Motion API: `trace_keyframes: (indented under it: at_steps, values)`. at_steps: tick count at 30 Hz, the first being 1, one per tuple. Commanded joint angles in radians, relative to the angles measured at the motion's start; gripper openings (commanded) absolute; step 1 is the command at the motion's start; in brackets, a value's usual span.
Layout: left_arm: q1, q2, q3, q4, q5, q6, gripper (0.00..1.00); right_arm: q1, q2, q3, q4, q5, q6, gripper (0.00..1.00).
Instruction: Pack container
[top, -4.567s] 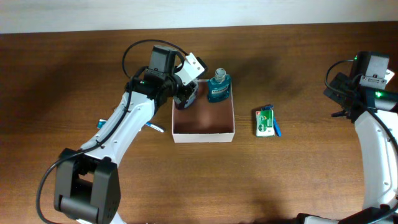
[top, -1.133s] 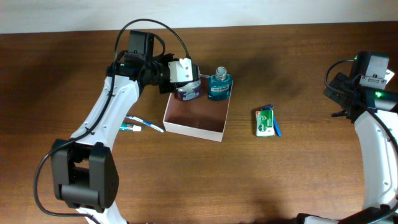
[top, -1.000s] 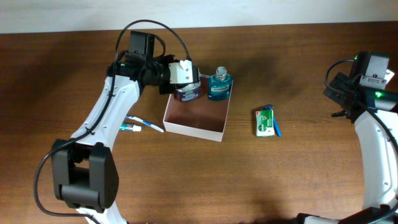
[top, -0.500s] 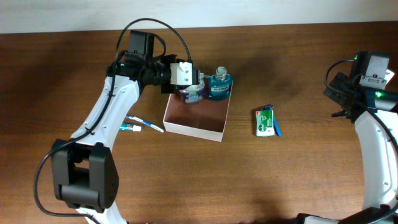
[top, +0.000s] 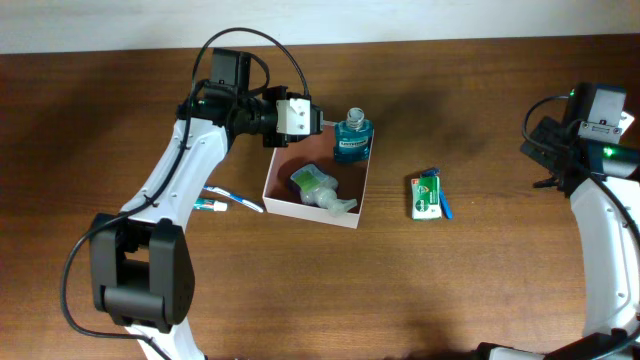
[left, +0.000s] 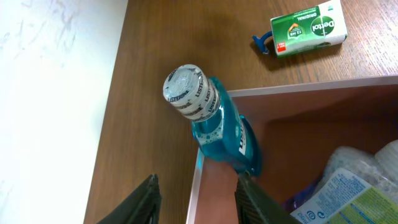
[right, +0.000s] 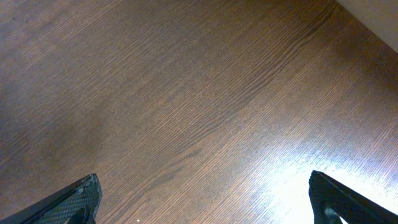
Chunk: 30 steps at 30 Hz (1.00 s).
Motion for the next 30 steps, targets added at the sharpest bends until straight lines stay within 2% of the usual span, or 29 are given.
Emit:
trace_keyframes:
  at_steps: [1,5,7,9,11,12,13,14,21,22,24,25,30]
  values:
    - [0.002,0.010,0.054,-0.001,-0.039,-0.095,0.43,-0.004,-0.026,0.010,0.000,-0.002,0.008,0.99]
    - [0.002,0.003,0.088,-0.027,-0.054,-0.163,0.43,-0.004,-0.026,0.010,0.000,-0.002,0.008,0.98]
    - [0.002,-0.022,0.110,-0.052,-0.055,-0.239,0.43,-0.004,-0.026,0.010,0.000,-0.002,0.008,0.99]
    - [0.002,-0.057,0.120,-0.061,-0.074,-0.346,0.43,-0.004,-0.026,0.010,0.000,-0.002,0.008,0.99]
    - [0.002,-0.113,0.122,-0.062,-0.107,-0.554,0.46,-0.004,-0.026,0.010,0.000,-0.002,0.008,0.99]
    - [0.002,-0.132,0.122,-0.072,-0.109,-0.621,0.61,-0.004,-0.026,0.010,0.000,-0.002,0.008,0.99]
    - [0.002,-0.154,0.122,-0.090,-0.109,-0.691,0.86,-0.004,-0.026,0.010,0.000,-0.002,0.008,0.99]
    - [0.002,-0.176,0.122,-0.118,-0.109,-0.746,0.99,-0.004,-0.026,0.010,0.000,-0.002,0.008,0.99]
    - [-0.093,-0.213,0.104,-0.428,-0.128,-0.805,0.99,-0.004,-0.026,0.010,0.000,-0.002,0.008,0.99]
    - [-0.116,-0.213,0.092,-0.446,-0.167,-0.833,0.99,-0.004,-0.026,0.010,0.000,-0.002,0.008,0.99]
    - [-0.194,-0.213,0.049,-0.451,-0.354,-0.953,0.99,-0.004,-0.026,0.010,0.000,-0.002,0.008,0.99]
    - [-0.277,-0.213,0.020,-0.441,-0.573,-1.078,0.99,-0.004,-0.026,0.010,0.000,-0.002,0.008,0.99]
    - [-0.448,-0.213,0.013,-0.443,-1.053,-1.330,0.99,-0.004,-0.026,0.010,0.000,-0.002,0.008,0.99]
